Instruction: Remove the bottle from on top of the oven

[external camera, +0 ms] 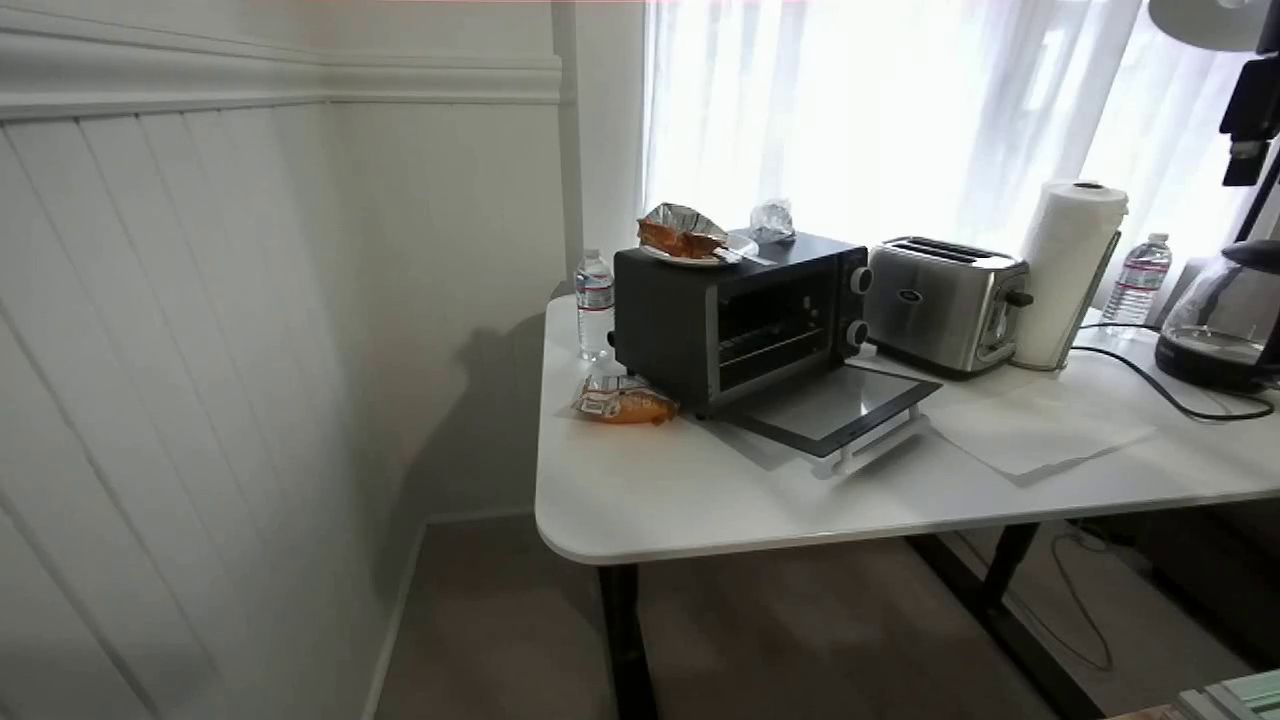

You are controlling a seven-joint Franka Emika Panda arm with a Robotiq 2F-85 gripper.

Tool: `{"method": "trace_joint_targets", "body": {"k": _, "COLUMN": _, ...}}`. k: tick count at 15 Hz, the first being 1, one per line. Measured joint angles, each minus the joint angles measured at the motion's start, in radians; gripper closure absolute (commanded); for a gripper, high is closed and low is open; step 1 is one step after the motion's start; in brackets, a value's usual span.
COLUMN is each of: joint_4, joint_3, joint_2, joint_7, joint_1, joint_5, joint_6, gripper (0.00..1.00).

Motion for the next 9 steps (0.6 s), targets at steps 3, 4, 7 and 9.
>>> {"method": "trace_joint_targets", "body": {"k": 3, "joint_4": 0.000, "joint_3": 0.000, "joint_2": 0.000, "joint_7": 0.000, "joint_1": 0.000, "joint_5": 0.000, "joint_6": 0.000, "gripper": 0.00}}
{"method": "trace_joint_targets", "body": {"k": 4, "joint_4": 0.000, "joint_3": 0.000, "joint_2": 0.000, "joint_7": 0.000, "joint_1": 0.000, "joint_5": 0.000, "joint_6": 0.000, "gripper": 0.00}}
{"method": "trace_joint_targets", "body": {"k": 7, "joint_4": 0.001, "joint_3": 0.011, "joint_2": 0.000, "joint_7": 0.000, "joint_1": 0.020, "joint_5": 0.017, "joint_6": 0.002, "gripper": 0.00}}
{"method": "trace_joint_targets", "body": {"k": 9, "joint_4": 0.009, "joint_3": 0.028, "joint_2": 0.006, "joint_7": 0.006, "joint_1": 0.064, "joint_5": 0.074, "joint_6": -0.003, "gripper": 0.00}}
